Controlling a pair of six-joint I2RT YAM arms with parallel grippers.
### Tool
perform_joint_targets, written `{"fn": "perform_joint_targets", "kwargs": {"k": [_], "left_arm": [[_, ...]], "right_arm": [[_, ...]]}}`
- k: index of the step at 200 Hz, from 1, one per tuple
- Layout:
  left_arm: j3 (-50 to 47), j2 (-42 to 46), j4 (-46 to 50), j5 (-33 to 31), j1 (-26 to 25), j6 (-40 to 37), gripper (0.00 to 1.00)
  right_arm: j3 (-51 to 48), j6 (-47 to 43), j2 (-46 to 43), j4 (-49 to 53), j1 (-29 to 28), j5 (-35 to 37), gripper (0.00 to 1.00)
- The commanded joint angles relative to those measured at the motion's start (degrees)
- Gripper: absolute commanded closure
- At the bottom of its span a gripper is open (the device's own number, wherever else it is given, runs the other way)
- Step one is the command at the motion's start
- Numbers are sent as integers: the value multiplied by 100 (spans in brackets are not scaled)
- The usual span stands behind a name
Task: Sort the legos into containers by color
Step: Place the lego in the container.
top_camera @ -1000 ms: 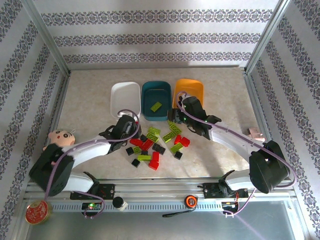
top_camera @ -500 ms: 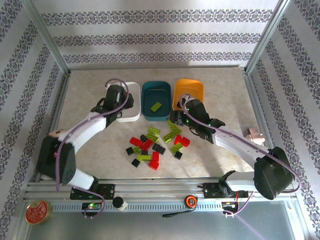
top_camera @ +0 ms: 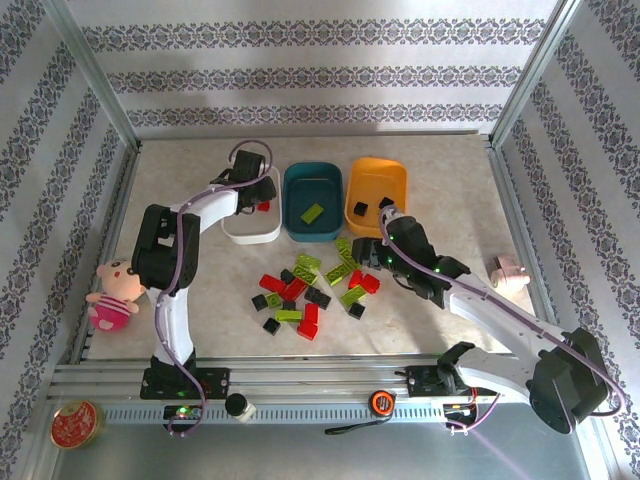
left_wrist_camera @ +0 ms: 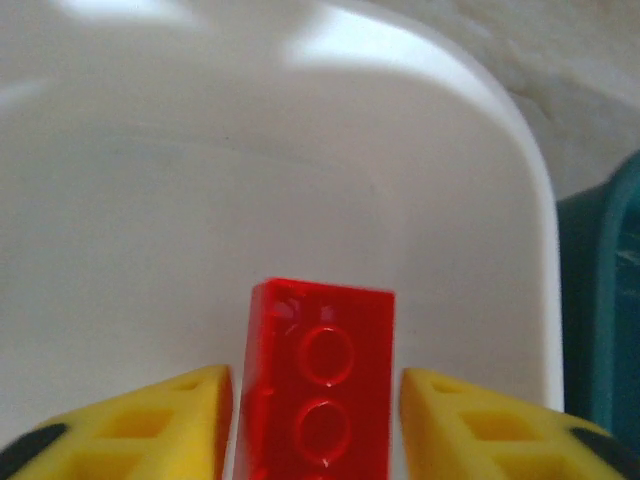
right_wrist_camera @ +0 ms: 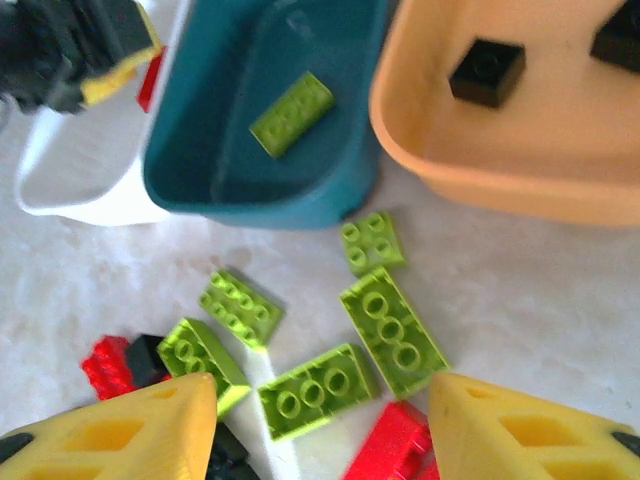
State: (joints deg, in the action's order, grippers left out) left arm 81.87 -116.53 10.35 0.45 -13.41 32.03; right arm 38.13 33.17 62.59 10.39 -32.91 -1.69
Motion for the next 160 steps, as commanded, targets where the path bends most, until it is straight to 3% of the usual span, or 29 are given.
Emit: {"fn": "perform_joint_targets", "kwargs": {"k": [1, 32, 80, 129, 135, 160], "left_arm": [[84, 238, 101, 258, 87, 98, 38], [-622, 1189, -444, 574, -18, 371, 27], [-2758, 3263, -1466, 838, -542, 762, 19], [-4332, 4852, -1342, 822, -1163, 862, 16], [-4460, 5011, -1245, 796, -1209, 850, 11], [-4891, 5552, -919, 729, -1244, 830, 11]], "right_arm": [[-331, 107, -73, 438, -76, 111, 40], [-306, -134, 263, 401, -76, -24, 38], [533, -714, 1627, 264, -83, -296, 36], [1214, -925, 2468, 147, -392, -397, 37], [1277, -934, 2534, 197, -475, -307, 37], [1459, -788, 2771, 386, -544, 317, 37]]}}
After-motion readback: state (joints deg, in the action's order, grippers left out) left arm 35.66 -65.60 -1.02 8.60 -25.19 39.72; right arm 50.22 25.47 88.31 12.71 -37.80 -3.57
